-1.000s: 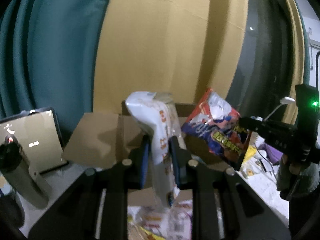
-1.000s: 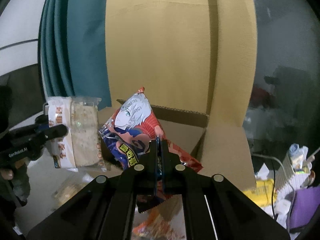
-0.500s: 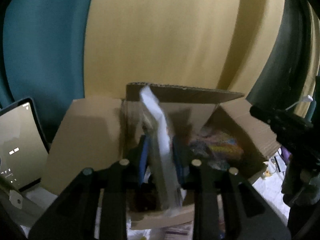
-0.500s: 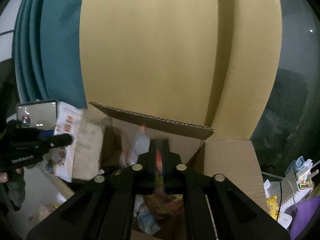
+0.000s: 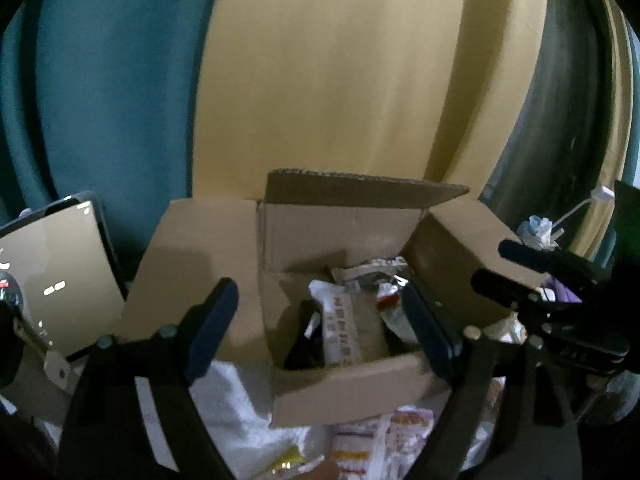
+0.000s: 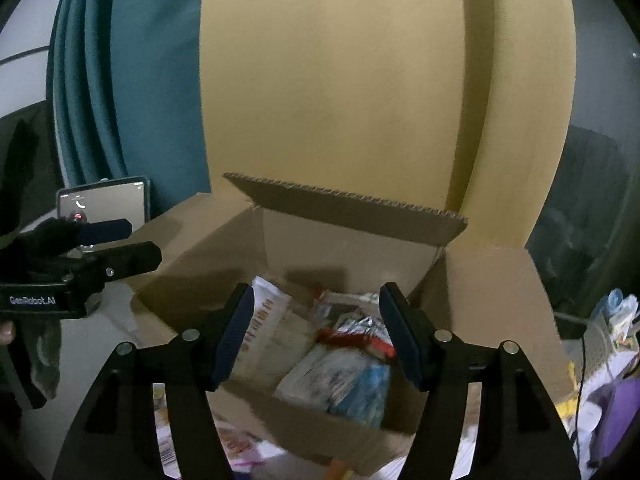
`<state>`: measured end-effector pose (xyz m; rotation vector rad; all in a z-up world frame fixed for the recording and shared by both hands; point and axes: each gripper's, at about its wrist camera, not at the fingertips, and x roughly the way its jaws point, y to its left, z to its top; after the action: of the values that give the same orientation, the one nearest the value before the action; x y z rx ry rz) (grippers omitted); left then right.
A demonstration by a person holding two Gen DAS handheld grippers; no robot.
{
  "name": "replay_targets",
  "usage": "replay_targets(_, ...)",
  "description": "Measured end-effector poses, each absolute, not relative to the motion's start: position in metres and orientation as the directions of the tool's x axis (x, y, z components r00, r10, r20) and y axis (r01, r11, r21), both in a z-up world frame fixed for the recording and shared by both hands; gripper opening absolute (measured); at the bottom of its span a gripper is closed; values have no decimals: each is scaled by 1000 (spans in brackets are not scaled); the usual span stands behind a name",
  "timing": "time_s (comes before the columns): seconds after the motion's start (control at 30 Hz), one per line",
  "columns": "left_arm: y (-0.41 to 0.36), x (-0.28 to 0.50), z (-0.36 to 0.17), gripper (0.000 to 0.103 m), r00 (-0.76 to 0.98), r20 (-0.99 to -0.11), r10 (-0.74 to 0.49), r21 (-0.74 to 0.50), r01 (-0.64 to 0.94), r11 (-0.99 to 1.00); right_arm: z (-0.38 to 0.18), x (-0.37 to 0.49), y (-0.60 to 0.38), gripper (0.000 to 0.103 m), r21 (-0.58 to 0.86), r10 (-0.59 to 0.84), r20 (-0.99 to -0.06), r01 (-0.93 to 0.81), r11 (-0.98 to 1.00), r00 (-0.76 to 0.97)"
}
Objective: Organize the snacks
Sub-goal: 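Lower both held bags into the cardboard box and release them, then grasp the clear bread packet with the left tool while the right tool grasps the pink-white bag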
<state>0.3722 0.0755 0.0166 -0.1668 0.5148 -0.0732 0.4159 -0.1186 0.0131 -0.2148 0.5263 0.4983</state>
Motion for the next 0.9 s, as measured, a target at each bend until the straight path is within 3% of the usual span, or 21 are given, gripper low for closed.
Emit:
replay_targets(0.37, 89, 309, 3, 85, 873, -478, -91, -196, -5, 981, -6, 376, -106, 70, -27, 410, -565, -512, 859, 716)
replay_targets(0.9, 96, 268, -85, 85, 786, -605, -125, -262, -48, 964, -76, 344, -82, 70, 47, 392, -695, -507, 861, 603)
